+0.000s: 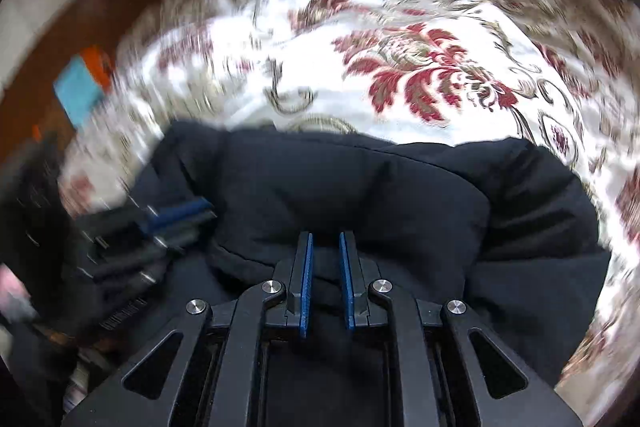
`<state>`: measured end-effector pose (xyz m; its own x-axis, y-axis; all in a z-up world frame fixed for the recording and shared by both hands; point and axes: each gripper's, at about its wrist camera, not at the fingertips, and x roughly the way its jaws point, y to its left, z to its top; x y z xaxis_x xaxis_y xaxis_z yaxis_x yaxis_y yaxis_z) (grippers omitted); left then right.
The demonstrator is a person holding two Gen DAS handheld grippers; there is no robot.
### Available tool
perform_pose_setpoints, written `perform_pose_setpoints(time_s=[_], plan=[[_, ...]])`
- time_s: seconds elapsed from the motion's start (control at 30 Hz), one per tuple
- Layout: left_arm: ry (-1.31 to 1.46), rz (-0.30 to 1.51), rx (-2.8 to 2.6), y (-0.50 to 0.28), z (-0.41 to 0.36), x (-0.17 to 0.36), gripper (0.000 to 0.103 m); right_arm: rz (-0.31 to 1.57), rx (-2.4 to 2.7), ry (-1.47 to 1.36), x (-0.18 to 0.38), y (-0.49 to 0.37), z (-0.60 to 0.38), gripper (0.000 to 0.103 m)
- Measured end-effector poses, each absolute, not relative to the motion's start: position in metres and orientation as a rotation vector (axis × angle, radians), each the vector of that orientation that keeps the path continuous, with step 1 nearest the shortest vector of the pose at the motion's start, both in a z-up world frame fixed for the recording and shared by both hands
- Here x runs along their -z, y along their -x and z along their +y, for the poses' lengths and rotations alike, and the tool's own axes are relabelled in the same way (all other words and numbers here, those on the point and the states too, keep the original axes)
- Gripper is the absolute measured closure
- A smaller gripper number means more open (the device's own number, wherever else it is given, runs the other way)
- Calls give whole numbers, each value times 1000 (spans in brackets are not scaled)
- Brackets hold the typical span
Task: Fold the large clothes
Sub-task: 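Lift the hem with both grippers and fold it toward the collar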
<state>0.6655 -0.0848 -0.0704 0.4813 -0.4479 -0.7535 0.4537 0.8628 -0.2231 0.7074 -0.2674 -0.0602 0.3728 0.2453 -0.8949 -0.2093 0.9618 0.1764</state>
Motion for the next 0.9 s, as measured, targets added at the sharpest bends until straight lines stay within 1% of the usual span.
perform_pose_setpoints(time_s=[0.1,0.2,0.23,0.27,0.37,0.43,0.53,0.63,0.7,0.77,0.9], plan=[[-19,974,573,-676,-81,81,93,1187,-313,-20,76,-711,-267,91],[2,1011,564,-686,-80,93,95,1192,-337,-122,99,-723,-276,94],[-3,1013,552,-687,-83,96,96,1177,-339,-144,104,-724,-278,94],[-10,1010,536,-689,-85,100,96,1158,-328,-150,108,-721,-277,97],[-30,992,492,-693,-92,110,96,1080,-293,-153,120,-710,-274,98],[-36,966,470,-689,-93,111,96,1005,-272,-121,117,-701,-269,98],[-11,862,504,-669,-83,92,97,922,-315,-137,95,-682,-276,97],[35,750,599,-650,-75,66,97,896,-291,-119,74,-666,-294,97],[54,731,652,-651,-83,54,97,894,-258,-49,68,-660,-304,97],[40,764,666,-661,-98,49,97,917,-252,-35,71,-660,-314,98],[-50,931,648,-687,-127,66,97,958,-263,-64,81,-676,-328,98]])
